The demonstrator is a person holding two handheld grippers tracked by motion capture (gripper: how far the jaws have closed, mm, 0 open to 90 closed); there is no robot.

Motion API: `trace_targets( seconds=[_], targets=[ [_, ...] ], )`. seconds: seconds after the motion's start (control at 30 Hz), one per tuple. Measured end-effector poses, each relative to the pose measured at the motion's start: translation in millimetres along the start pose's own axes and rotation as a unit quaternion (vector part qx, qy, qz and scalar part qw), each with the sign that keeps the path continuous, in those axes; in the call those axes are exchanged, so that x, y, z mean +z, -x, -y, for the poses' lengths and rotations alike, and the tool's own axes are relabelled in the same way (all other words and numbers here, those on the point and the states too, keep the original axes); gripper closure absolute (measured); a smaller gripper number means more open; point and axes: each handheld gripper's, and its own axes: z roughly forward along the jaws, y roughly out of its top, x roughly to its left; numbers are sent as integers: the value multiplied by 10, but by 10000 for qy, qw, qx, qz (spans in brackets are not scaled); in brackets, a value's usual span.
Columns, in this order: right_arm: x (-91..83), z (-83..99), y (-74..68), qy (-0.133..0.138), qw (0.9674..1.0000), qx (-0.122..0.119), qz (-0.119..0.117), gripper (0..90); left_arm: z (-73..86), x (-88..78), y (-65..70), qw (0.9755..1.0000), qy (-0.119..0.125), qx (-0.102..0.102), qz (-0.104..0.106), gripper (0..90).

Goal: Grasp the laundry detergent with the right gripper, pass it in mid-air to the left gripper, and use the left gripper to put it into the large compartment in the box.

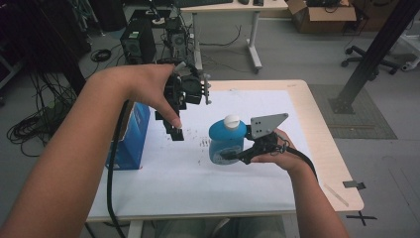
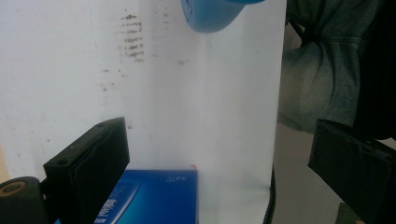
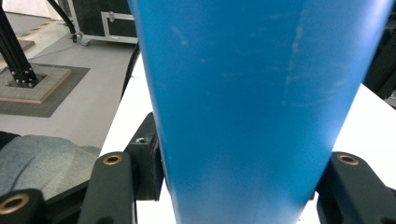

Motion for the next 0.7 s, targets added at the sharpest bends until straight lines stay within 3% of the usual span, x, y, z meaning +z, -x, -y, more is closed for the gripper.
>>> trace_targets(
  seconds=[0.7],
  targets=[
    [210, 12, 46, 36, 10000, 2, -4, 440, -116, 43, 57, 10000, -54, 9, -64, 50]
  ],
)
